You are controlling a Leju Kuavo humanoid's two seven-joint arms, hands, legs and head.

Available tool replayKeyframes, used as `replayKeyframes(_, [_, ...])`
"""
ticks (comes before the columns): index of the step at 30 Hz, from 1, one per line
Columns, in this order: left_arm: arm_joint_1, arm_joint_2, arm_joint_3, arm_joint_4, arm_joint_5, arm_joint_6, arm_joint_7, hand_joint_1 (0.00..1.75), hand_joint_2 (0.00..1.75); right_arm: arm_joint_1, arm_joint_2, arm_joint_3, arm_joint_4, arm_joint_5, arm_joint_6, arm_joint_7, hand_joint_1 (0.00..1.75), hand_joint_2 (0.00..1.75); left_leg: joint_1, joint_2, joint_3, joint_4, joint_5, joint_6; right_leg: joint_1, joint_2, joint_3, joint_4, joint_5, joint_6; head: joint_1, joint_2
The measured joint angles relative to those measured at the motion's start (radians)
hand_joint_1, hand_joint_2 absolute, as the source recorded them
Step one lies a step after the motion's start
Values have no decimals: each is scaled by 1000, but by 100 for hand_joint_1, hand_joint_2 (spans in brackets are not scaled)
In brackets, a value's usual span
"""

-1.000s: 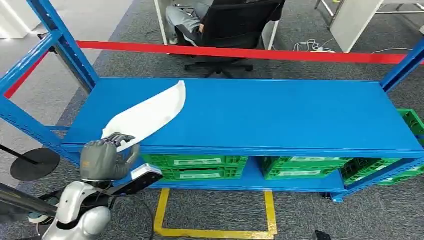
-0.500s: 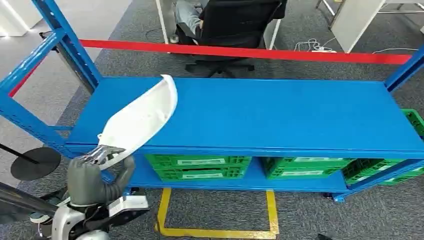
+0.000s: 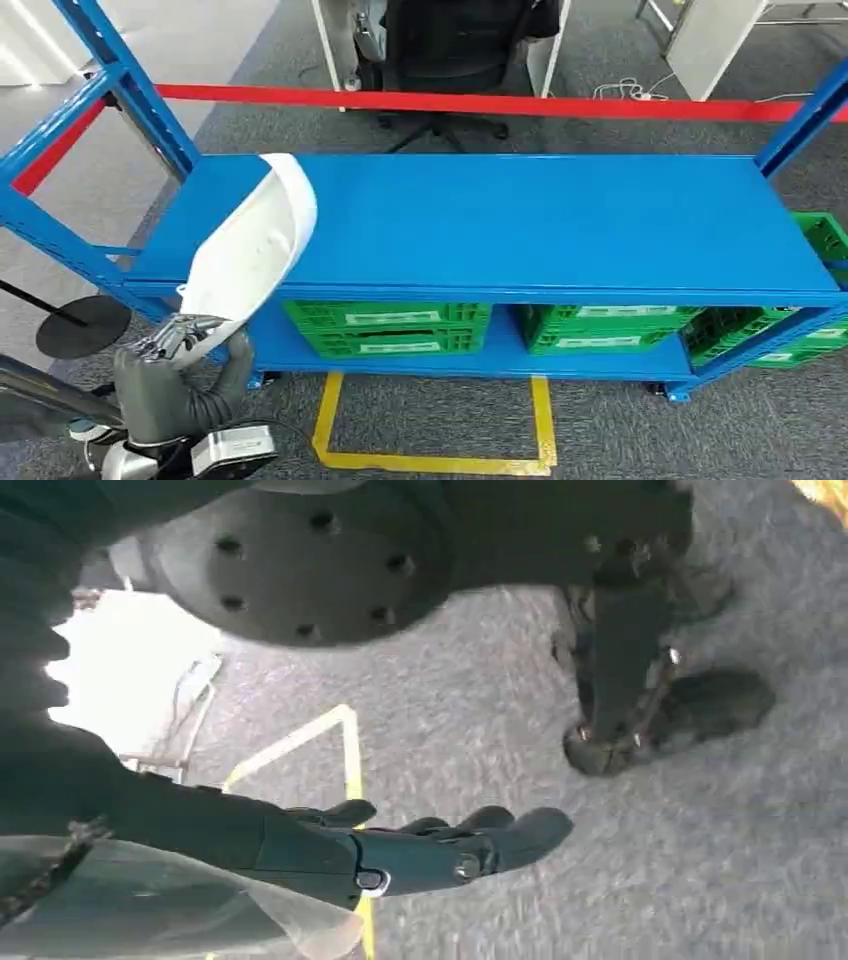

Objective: Take the parts from the cabinet and place them on the table.

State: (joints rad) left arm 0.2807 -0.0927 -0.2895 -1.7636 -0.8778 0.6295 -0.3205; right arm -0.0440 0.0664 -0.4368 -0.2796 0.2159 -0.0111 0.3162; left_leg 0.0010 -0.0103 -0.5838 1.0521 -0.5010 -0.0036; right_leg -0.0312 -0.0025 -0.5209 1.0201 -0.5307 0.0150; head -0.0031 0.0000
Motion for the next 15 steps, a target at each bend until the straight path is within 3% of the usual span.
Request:
replayKeyframes(2, [0,1,-1,0,5,4,-3,175,175,1,-2,-2,0,2,8,0,0,175,4,3,-35,117,-103,-11,3,-4,-17,0,12,-13,-6,0])
replayKeyframes(3, [0,1,-2,0,7,7,-3,175,175,3,-2,-3,0,3,12,0,0,175,4,3,-56,191,-144,-13,6,-7,-26,1,19,-14,-5,0])
replayKeyframes(4, [1,2,-2,0,9,10,-3,175,175,6,-2,-6,0,5,15,0,0,175,4,3,-67,253,-166,-13,8,-10,-36,1,26,-16,-6,0])
replayKeyframes(5, [1,2,-2,0,10,13,-4,175,175,8,-2,-7,0,6,17,0,0,175,4,3,-58,262,-158,-10,10,-12,-44,2,32,-17,-6,0])
replayKeyframes(6, [1,3,-2,0,13,17,-5,175,175,10,-2,-8,0,8,19,0,0,175,4,3,-31,233,-128,-5,13,-13,-52,2,39,-17,-5,0])
replayKeyframes(8, [3,5,-2,-1,28,21,-6,175,175,10,-2,-9,0,18,22,0,0,175,-1,3,67,84,-57,11,19,-13,-64,2,51,-16,-5,0])
replayKeyframes(9, [4,6,-2,-3,36,21,-6,175,175,9,-2,-9,0,23,23,0,0,175,-6,2,123,-7,-42,25,19,-12,-67,2,57,-16,-5,0])
replayKeyframes(10, [5,8,-2,-5,42,21,-6,175,175,9,-1,-10,0,28,25,0,0,175,-8,3,149,-54,-61,34,23,-12,-71,2,64,-10,-4,0])
replayKeyframes(11, [8,8,-2,-9,43,21,-6,175,175,9,-1,-11,0,31,26,0,0,175,-11,3,149,-64,-59,31,20,-13,-75,1,72,-4,-5,0])
replayKeyframes(14, [17,8,-1,-19,49,21,-7,175,175,9,-1,-15,0,39,29,0,0,175,-15,2,133,-76,-39,40,19,-15,-81,-6,96,17,-4,0])
replayKeyframes(15, [18,6,0,-23,50,21,-7,175,175,10,-2,-15,0,42,29,0,0,175,-7,10,125,-87,-21,43,16,-8,-88,5,71,19,-5,0])
